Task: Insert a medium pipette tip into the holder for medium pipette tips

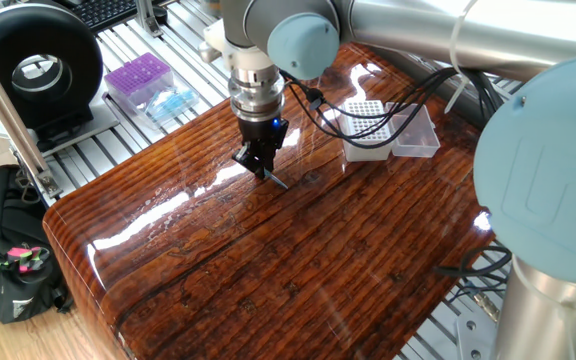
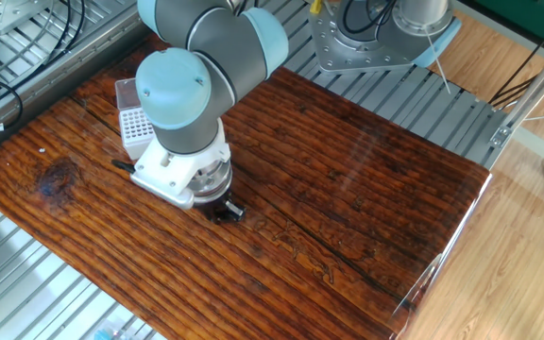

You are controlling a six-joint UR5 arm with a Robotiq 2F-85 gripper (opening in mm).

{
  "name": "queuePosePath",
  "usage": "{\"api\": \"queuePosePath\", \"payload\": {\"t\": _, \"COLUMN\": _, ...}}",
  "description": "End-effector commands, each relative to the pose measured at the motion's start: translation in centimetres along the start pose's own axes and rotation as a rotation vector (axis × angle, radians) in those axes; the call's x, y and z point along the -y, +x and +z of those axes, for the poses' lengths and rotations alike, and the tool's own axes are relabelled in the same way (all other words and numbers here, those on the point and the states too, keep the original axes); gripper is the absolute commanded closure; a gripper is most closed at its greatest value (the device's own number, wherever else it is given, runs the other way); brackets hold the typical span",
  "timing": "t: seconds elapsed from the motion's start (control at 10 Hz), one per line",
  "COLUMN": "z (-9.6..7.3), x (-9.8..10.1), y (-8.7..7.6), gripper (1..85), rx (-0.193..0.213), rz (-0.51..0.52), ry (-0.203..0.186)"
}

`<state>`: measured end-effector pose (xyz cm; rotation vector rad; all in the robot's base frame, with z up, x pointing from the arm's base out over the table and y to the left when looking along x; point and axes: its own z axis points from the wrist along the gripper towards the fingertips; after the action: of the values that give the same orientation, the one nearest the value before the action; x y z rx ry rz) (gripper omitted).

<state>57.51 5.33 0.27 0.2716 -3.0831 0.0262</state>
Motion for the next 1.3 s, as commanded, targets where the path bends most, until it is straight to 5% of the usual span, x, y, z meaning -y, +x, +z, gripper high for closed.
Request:
{"api": "queuePosePath", "payload": {"t": 0.0, "z": -0.4, "x": -0.2, "y": -0.1, "gripper": 74.3, "rx": 0.006, "rz": 0.003, "ry": -0.01}}
{"api": "queuePosePath", "payload": {"t": 0.2, "z": -1.0, "x": -0.3, "y": 0.1, "gripper": 75.7, "rx": 0.006, "rz": -0.018, "ry": -0.005}}
{"api": "queuePosePath", "payload": {"t": 0.7, "z": -5.4, "x": -1.5, "y": 0.8, "gripper": 79.7, "rx": 0.019, "rz": -0.103, "ry": 0.017}}
{"api": "queuePosePath", "payload": {"t": 1.1, "z": -10.0, "x": 0.1, "y": -0.1, "gripper": 79.7, "rx": 0.137, "rz": -0.201, "ry": 0.033}}
{"api": "queuePosePath", "payload": {"t": 1.2, "z": -11.4, "x": 0.7, "y": -0.9, "gripper": 79.3, "rx": 0.196, "rz": -0.234, "ry": 0.026}}
